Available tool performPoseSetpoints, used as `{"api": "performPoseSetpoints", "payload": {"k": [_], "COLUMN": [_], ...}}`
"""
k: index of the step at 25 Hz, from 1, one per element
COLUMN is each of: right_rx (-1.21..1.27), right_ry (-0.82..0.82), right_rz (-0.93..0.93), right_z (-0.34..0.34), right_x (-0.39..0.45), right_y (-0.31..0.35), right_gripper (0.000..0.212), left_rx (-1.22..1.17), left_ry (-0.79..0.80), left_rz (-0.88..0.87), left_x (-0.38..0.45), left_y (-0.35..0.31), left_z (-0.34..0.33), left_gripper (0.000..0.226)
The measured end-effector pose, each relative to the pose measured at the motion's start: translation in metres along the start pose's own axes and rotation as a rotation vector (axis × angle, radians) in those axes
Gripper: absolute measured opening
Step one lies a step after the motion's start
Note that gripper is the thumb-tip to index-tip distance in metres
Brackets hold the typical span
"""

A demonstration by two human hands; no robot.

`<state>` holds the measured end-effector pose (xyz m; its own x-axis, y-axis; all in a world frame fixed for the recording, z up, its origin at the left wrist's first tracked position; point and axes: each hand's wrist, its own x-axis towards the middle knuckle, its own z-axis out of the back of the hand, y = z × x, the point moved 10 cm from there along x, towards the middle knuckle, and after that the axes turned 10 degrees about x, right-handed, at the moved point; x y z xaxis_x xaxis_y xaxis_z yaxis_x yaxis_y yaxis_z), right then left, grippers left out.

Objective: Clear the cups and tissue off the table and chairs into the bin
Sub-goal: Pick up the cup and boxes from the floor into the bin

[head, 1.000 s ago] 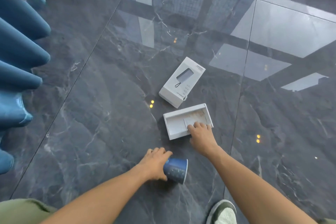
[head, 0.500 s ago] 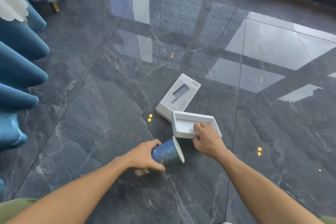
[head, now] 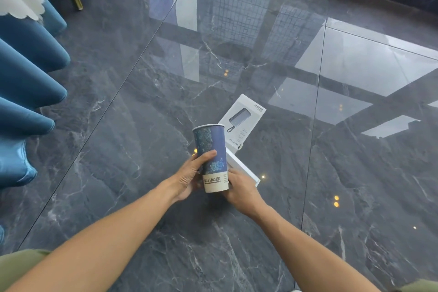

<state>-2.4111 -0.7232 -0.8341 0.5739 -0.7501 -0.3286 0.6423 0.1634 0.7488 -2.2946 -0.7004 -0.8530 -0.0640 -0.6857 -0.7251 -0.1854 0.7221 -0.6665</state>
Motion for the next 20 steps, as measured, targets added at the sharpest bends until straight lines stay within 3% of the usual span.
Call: {"api": "performPoseSetpoints", "payload": {"k": [4,7,9,10,12,15,20], "right_rx": [-0.017,-0.048,0.101,0.201,0.331,0.405,0.325], "right_ry": [0.036,-0.246,-0.440,-0.480,-0.464,-0.449,-0.571], "right_rz": [-0.004,-0.088,-0.311,-0.452,-0.679,-0.824,-1.008], "right_z": [-0.007,0.035,0.063,0.068,0.062,0.048,0.036], "right_x": [-0.002,0.002,0.013,0.020,0.036,0.062,0.084], "right_y": [0.008,-0.001,-0.031,-0.048,-0.076,-0.090,-0.091], "right_gripper": [0.029,0.020,0.012,0.023,0.063,0.106,0.123], "left_rx": [-0.048,-0.104,-0.106,-0.089,-0.066,-0.034,-0.033], "left_ry": [-0.140,-0.245,-0.296,-0.313,-0.325,-0.314,-0.332], "left_rz": [-0.059,-0.121,-0.146,-0.163,-0.185,-0.188,-0.151], "left_x": [-0.003,-0.007,-0.015,-0.020,-0.028,-0.033,-0.037], "left_y": [-0.001,-0.005,-0.010,-0.014,-0.019,-0.017,0.005], "left_z": [0.026,0.058,0.073,0.076,0.076,0.079,0.094], "left_gripper": [0.087,0.083,0.080,0.076,0.069,0.074,0.075]}}
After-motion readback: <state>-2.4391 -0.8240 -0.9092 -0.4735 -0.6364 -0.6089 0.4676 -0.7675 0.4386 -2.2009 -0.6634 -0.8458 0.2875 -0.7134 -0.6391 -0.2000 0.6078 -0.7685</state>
